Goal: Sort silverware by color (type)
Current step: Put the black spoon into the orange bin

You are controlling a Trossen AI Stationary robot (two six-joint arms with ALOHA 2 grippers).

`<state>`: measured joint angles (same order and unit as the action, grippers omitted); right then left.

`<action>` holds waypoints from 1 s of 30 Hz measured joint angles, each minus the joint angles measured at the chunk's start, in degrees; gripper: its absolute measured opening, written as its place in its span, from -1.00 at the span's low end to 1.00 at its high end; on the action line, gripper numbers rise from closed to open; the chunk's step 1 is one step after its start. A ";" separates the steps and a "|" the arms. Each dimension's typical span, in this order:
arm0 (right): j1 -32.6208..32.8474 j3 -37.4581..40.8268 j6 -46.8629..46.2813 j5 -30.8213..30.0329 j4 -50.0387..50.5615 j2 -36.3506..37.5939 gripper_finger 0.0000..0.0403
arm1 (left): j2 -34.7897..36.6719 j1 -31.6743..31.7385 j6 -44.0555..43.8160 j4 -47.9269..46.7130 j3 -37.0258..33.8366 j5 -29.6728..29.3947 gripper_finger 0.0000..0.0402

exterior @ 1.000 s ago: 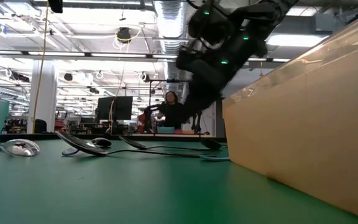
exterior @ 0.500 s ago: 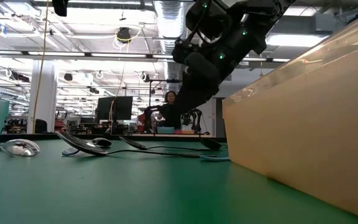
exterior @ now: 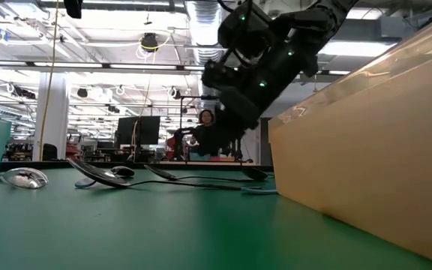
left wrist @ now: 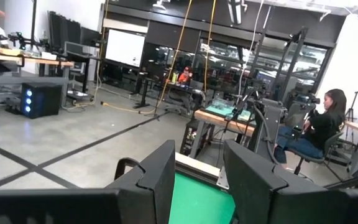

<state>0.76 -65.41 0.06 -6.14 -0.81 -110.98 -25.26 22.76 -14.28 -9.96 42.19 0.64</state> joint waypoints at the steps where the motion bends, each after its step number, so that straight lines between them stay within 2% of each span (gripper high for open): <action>1: -0.01 -0.10 -0.01 0.03 -0.57 -0.36 -0.03 | 0.00 0.01 -0.02 0.00 0.00 0.00 -0.40; 15: 1.18 0.09 0.06 1.81 -1.68 -4.34 -0.03 | -0.08 -0.02 0.02 -0.07 0.00 -0.01 -0.40; 22: 0.17 -0.06 -5.00 2.79 -1.65 -6.11 -0.04 | -0.15 -0.02 0.00 -0.28 0.00 0.00 -0.40; 26: 0.17 -0.06 -5.19 1.75 -1.45 -6.08 -0.16 | -0.15 0.01 0.02 -0.47 0.00 0.00 -0.40; 30: -0.07 -0.06 -5.69 1.69 -1.28 -6.18 -0.40 | -0.15 -0.02 0.02 -0.66 0.00 0.00 -0.40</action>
<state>0.69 -65.47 -5.62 -4.45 -2.09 -117.16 -25.41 22.74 -14.26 -10.61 42.19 0.64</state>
